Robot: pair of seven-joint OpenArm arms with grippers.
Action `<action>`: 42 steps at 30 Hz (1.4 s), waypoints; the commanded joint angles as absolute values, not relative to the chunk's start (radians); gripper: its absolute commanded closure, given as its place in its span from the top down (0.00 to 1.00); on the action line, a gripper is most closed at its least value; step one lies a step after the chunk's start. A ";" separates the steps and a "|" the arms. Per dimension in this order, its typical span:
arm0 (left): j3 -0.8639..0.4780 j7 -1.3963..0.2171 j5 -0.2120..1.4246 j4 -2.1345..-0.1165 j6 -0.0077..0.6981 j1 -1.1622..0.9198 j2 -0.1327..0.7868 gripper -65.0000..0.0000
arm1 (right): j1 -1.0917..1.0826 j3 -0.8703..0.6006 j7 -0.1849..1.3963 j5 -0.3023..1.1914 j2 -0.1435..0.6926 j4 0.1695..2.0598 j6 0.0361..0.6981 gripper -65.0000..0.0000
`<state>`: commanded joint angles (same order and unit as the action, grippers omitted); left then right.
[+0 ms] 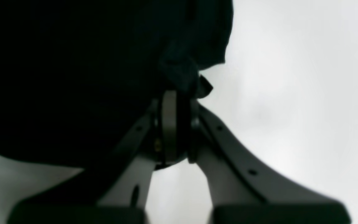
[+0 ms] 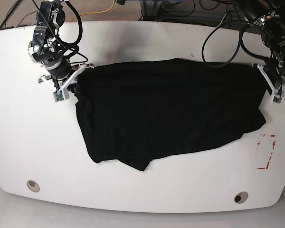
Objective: Layout the t-shirt on the table in an organized manner, then fold the t-shirt properly
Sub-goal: 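Lay the shirt back on the table, grippers holding its edge apart, then release the left gripper and move it down the shirt's side edge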
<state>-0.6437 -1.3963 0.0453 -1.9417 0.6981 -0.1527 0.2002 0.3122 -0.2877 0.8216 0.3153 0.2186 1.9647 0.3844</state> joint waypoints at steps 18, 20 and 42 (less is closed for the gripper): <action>-0.711 -1.396 0.045 -1.942 0.698 -0.308 0.199 0.14 | 0.421 -0.286 0.816 0.315 0.193 1.963 0.384 0.11; -0.711 -1.396 0.045 -1.942 0.698 -0.305 0.199 0.16 | 0.420 -0.286 0.816 0.315 0.189 1.963 0.384 0.17; -0.704 -1.396 0.045 -1.942 0.698 -0.262 0.200 0.16 | 0.438 -0.286 0.817 0.315 0.067 1.960 0.384 0.92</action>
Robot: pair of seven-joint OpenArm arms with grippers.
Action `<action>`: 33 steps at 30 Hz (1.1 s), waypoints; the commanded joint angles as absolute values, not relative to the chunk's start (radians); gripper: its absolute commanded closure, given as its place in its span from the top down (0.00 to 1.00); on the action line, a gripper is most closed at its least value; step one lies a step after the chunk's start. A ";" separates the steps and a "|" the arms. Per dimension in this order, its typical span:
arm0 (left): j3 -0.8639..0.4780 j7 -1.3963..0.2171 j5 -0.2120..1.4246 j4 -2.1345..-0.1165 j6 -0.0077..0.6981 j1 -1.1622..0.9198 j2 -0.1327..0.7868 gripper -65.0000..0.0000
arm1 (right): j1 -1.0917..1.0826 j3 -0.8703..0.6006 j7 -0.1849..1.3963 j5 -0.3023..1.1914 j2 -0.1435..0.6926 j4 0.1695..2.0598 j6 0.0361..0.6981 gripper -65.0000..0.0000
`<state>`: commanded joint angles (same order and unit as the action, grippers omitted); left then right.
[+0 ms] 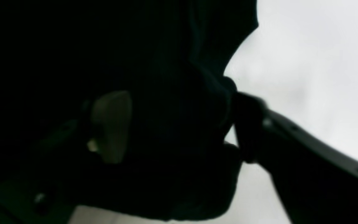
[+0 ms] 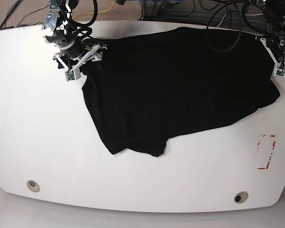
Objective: Layout the t-shirt on the table in an organized manner, then fold the t-shirt properly
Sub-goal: 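Release the left gripper and move it down the shirt's side edge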
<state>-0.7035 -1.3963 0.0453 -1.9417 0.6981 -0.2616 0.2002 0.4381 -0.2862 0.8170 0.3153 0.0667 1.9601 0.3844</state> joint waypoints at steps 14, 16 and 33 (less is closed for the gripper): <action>-0.704 -1.363 0.045 -1.937 0.698 -0.240 0.239 0.66 | 0.443 -0.288 0.816 0.314 0.067 1.888 0.377 0.99; -0.704 -1.363 0.045 -1.936 0.698 -0.228 0.257 0.66 | 0.444 -0.288 0.814 0.314 0.064 1.863 0.377 0.99; -0.645 -1.357 0.045 -1.842 0.698 -0.099 0.306 0.66 | 0.473 -0.280 0.780 0.317 0.028 1.837 0.386 0.60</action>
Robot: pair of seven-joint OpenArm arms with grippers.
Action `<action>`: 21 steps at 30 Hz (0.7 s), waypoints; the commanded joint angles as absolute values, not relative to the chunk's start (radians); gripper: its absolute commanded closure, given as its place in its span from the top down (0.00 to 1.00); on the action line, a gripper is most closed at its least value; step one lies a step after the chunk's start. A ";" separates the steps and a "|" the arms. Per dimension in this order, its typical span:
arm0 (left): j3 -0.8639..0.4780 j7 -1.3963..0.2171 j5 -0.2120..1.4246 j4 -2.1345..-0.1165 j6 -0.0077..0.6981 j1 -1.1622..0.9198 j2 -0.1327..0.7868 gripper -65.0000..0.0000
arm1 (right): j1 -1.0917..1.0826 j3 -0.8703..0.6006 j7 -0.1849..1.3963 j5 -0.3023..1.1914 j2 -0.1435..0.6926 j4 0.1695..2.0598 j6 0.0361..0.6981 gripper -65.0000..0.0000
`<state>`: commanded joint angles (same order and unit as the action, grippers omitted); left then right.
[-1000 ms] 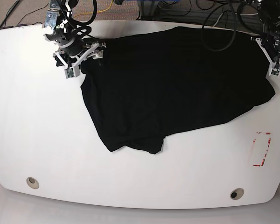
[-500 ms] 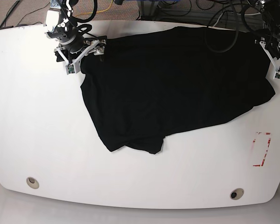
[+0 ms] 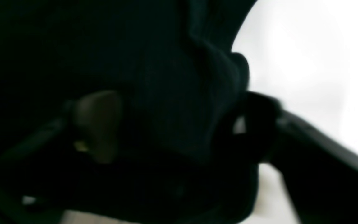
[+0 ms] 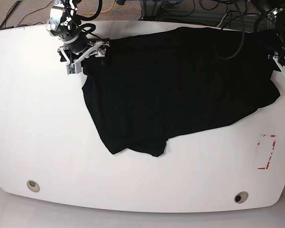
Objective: Layout the t-shirt on the table in an organized manner, then fold the t-shirt properly
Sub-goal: 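Release the left gripper and move it down the shirt's side edge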
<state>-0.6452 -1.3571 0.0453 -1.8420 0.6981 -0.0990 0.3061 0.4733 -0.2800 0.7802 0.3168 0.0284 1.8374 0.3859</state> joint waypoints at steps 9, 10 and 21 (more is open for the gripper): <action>-0.547 -1.152 0.042 -1.669 0.698 -0.070 0.298 0.66 | 0.433 -0.280 0.785 0.317 0.030 1.836 0.386 0.11; -0.535 -1.130 0.039 -1.647 0.698 -0.058 0.298 0.66 | 0.433 -0.280 0.785 0.317 0.030 1.836 0.386 0.11; -0.503 -1.041 0.039 -1.374 0.698 0.081 0.306 0.66 | 0.404 -0.280 0.785 0.317 0.035 1.784 0.386 0.11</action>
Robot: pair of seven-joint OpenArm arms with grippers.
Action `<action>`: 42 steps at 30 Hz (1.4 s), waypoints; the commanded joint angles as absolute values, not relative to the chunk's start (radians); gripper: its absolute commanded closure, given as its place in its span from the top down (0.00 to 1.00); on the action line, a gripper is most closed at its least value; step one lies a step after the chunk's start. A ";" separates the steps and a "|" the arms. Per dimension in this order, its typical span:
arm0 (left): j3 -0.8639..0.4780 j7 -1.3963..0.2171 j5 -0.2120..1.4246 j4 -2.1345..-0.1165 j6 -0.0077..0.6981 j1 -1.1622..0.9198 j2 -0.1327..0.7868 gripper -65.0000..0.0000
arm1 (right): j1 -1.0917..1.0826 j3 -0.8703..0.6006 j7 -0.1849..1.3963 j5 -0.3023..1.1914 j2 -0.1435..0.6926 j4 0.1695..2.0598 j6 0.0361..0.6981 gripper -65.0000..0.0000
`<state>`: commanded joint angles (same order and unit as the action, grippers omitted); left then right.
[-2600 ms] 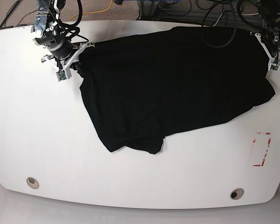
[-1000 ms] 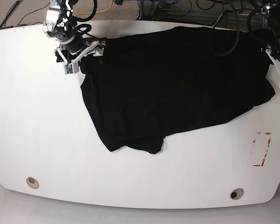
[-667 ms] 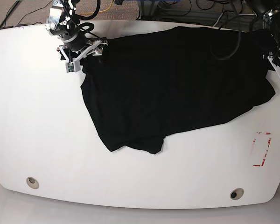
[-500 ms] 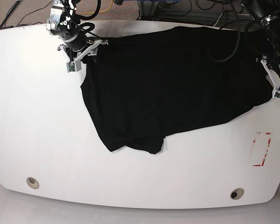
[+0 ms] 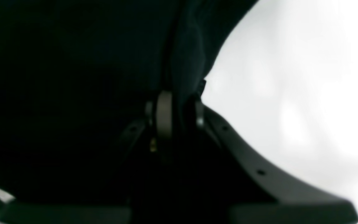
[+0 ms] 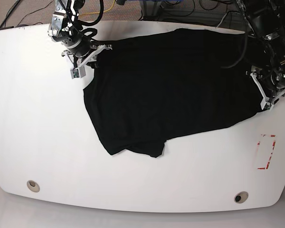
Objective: Layout the t-shirt on the table in an organized manner, then fold the t-shirt properly
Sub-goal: 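Release the left gripper and move it down the shirt's side edge, then grasp the shirt's side edge with the left gripper, right gripper holding its corner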
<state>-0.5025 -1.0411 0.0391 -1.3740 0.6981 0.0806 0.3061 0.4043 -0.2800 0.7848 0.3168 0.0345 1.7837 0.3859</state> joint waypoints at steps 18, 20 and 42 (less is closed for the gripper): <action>-0.321 -0.911 0.041 -1.110 0.680 0.358 0.303 0.66 | 0.334 -0.285 0.785 0.317 0.058 1.771 0.386 0.11; -0.321 -0.921 0.042 -1.121 0.680 0.378 0.305 0.66 | 0.314 -0.285 0.785 0.317 0.058 1.767 0.386 0.11; -0.536 -1.230 0.044 -1.531 0.698 0.220 0.326 0.67 | 0.308 -0.280 0.785 0.325 0.076 1.768 0.386 0.11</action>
<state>-0.5363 -1.2298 0.0437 -1.5305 0.6981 0.2202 0.3261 0.3076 -0.2800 0.7848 0.3245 0.0760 1.7683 0.3859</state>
